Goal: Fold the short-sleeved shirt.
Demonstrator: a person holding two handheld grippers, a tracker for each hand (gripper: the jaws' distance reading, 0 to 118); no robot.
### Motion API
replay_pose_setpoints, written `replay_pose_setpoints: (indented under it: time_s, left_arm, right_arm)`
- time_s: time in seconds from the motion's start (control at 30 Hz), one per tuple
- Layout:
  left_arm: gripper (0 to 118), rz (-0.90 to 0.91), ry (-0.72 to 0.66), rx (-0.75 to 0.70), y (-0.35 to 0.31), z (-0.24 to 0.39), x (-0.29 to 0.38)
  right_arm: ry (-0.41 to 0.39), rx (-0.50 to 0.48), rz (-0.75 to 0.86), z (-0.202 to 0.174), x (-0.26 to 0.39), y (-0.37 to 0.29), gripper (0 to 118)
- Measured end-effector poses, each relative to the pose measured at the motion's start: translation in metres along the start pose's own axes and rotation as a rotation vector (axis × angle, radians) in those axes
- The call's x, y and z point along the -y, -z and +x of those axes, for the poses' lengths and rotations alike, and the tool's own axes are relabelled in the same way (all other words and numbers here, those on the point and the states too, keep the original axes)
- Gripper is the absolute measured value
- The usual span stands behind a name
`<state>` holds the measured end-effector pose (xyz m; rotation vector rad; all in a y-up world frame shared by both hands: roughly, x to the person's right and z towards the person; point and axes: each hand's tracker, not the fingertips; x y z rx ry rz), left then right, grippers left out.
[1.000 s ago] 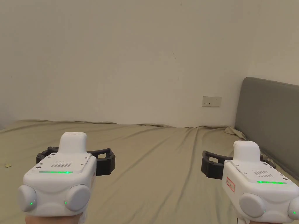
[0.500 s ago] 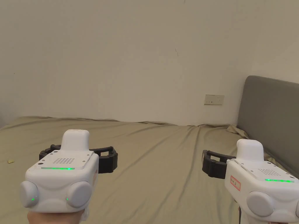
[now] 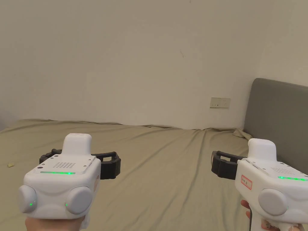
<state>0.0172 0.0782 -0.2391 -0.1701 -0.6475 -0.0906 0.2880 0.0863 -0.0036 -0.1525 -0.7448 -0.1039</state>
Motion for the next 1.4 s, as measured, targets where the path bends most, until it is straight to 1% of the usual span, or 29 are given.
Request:
replay_pose_setpoints:
  time_s: [0.1,0.17,0.27,0.33,0.4,0.47,0.57,0.67,0.7,0.73,0.77,0.8,0.83,0.9,0.93,1.03,1.17,1.3,1.4]
  left_arm:
    - [118,-0.003,-0.001,0.004,0.0,-0.001,0.0]
    - [118,-0.004,-0.002,0.005,-0.001,-0.001,-0.001]
    - [118,-0.005,0.002,0.005,-0.002,0.0,-0.002]
    - [118,-0.004,0.007,0.007,-0.002,-0.001,-0.002]
    - [118,-0.004,0.007,0.006,-0.002,-0.001,-0.001]
    - [118,-0.006,0.004,0.002,-0.003,-0.003,-0.001]
    - [118,-0.01,0.001,-0.001,-0.003,-0.004,0.0]
    - [118,-0.01,-0.01,-0.005,-0.002,-0.006,0.0]
    - [118,-0.011,-0.015,-0.006,-0.002,-0.006,0.0]
    - [118,-0.013,-0.018,-0.002,-0.002,-0.006,0.0]
    - [118,-0.012,-0.021,-0.001,-0.002,-0.005,-0.001]
    - [118,-0.008,-0.021,0.002,-0.002,-0.005,-0.001]
    - [118,-0.006,-0.016,0.002,-0.002,-0.004,0.0]
    - [118,-0.008,-0.006,-0.004,-0.002,-0.003,0.0]
    - [118,-0.009,-0.004,-0.002,-0.002,-0.002,0.0]
    - [118,-0.005,-0.002,0.001,-0.003,-0.002,0.001]
    - [118,-0.006,-0.004,-0.002,-0.003,-0.003,0.001]
    - [118,-0.009,0.001,-0.007,-0.002,-0.003,0.002]
    - [118,-0.008,-0.005,-0.005,-0.002,-0.003,0.002]
  right_arm:
    - [-0.004,-0.045,-0.013,-0.004,-0.002,-0.002,118]
    - [-0.011,-0.056,-0.024,-0.008,-0.003,-0.002,118]
    - [-0.028,-0.033,-0.032,-0.015,-0.002,-0.002,118]
    - [-0.018,-0.038,-0.04,-0.015,-0.003,-0.003,118]
    - [-0.007,-0.031,-0.08,-0.016,-0.007,-0.002,118]
    - [-0.016,-0.002,-0.069,-0.016,-0.006,-0.001,118]
    - [-0.013,0.004,-0.044,-0.014,-0.003,0.0,118]
    - [-0.042,0.001,-0.068,-0.017,0.0,0.003,118]
    - [-0.048,-0.016,-0.077,-0.017,0.002,0.003,118]
    - [-0.054,-0.065,-0.078,-0.016,0.006,0.002,118]
    - [-0.05,-0.114,-0.047,-0.015,0.009,0.0,118]
    - [-0.022,-0.154,0.007,-0.013,0.014,-0.003,118]
    - [-0.017,-0.171,0.039,-0.01,0.018,-0.004,118]
    - [0.003,-0.161,0.102,-0.007,0.023,-0.005,118]
    - [0.001,-0.137,0.113,-0.007,0.024,-0.005,118]
    - [-0.015,-0.025,0.077,-0.007,0.022,0.001,118]
    - [0.028,-0.041,0.074,0.0,0.019,0.003,118]
    - [0.009,-0.048,0.075,0.001,0.019,0.002,118]
    - [0.009,-0.062,0.074,0.0,0.02,0.003,118]
